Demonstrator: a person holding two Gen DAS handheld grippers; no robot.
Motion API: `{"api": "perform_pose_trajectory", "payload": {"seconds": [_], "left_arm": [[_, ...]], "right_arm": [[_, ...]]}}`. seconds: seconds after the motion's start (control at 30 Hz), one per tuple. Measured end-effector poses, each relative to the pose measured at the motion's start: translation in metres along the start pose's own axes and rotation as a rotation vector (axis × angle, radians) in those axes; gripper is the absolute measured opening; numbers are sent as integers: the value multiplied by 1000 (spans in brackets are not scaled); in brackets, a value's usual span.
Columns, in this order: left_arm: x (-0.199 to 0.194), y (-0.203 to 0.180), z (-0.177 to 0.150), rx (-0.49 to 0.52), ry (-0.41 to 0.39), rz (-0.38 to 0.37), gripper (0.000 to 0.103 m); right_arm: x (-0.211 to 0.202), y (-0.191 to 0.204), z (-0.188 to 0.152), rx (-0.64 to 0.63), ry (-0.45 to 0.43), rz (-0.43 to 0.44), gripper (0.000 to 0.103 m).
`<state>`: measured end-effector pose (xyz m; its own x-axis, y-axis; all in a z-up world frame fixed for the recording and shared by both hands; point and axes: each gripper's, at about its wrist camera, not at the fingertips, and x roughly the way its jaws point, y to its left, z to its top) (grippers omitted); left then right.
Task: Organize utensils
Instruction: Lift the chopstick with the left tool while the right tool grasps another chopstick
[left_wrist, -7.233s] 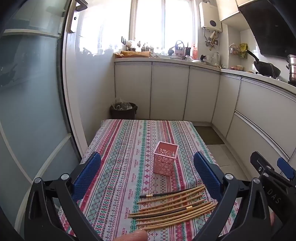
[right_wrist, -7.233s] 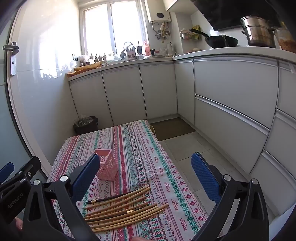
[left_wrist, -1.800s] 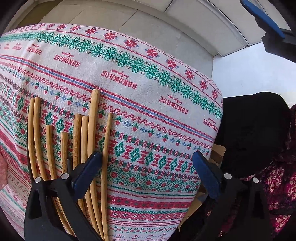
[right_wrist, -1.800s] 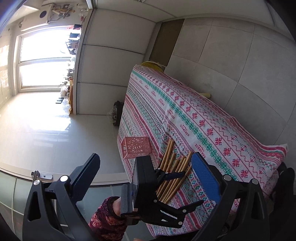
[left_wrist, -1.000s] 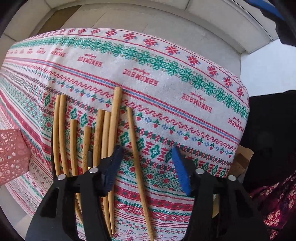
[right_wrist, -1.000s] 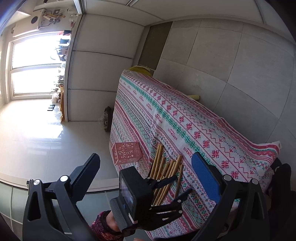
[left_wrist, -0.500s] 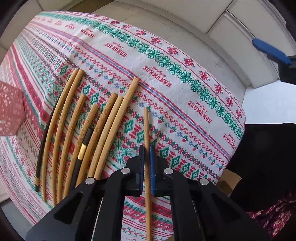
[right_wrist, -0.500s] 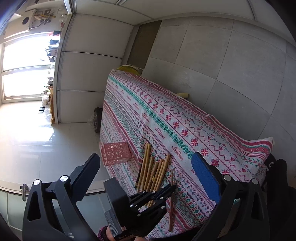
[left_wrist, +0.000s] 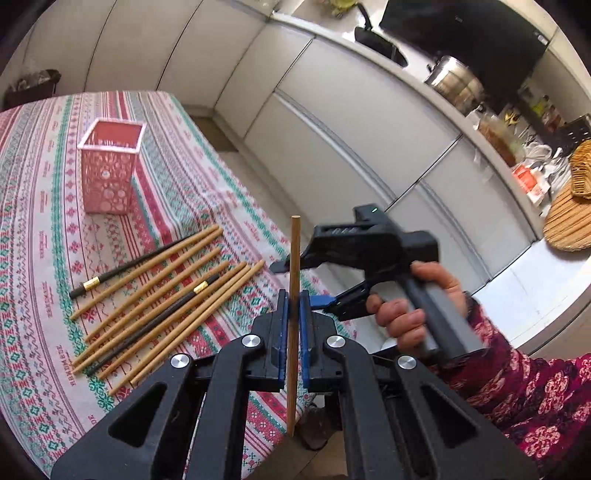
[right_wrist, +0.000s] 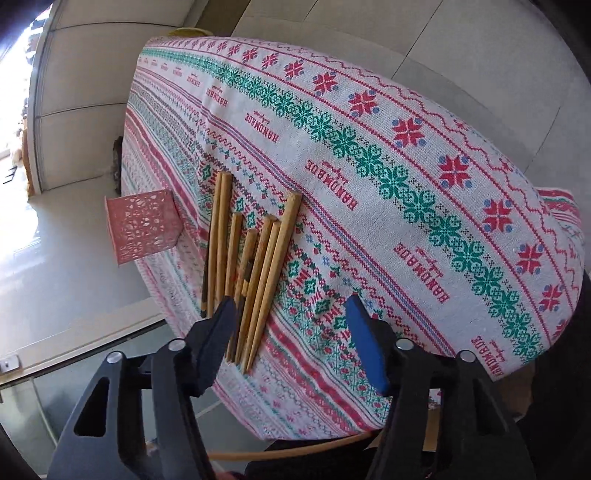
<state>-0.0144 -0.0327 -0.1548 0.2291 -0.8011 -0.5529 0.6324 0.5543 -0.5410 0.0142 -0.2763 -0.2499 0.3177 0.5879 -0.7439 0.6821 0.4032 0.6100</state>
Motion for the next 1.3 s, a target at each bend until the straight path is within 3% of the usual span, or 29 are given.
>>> {"api": "perform_pose_trajectory", "payload": {"seconds": [0.13,0.23,0.4,0.63,0.7,0.9,1.0,1.07,1.1,1.13,1.23,1.3], "left_arm": [[-45,3,22,30,-130,-66,4],[-79,-4,31,43,-199,-106,5],[-115,-14,35,64,-273,-150,5],[-125,-15,34,73,-308,-158,5],[-129,-14,33,71,-321,-160,5],[-135,-12,32,68,-339,-164,5],[-134,-11,31,65,-339,-165,5],[-135,-11,31,62,-342,-163,5],[-136,-11,31,61,-344,-162,5],[-137,-11,31,60,-346,-161,5],[-142,-11,30,54,-354,-155,5],[-146,-9,30,49,-361,-153,6]], "right_arm": [[13,9,2,21,-47,-40,29],[18,15,10,23,-101,-100,25],[28,37,18,-50,-130,-251,22],[35,57,21,-136,-132,-398,21],[37,58,17,-177,-109,-436,16],[32,42,11,-178,-31,-440,15],[33,43,10,-164,-42,-452,21],[43,56,9,-157,-44,-466,36],[46,61,9,-166,-55,-493,37],[49,68,8,-176,-74,-517,35],[54,81,7,-229,-139,-577,16],[53,83,7,-255,-142,-560,11]]}}
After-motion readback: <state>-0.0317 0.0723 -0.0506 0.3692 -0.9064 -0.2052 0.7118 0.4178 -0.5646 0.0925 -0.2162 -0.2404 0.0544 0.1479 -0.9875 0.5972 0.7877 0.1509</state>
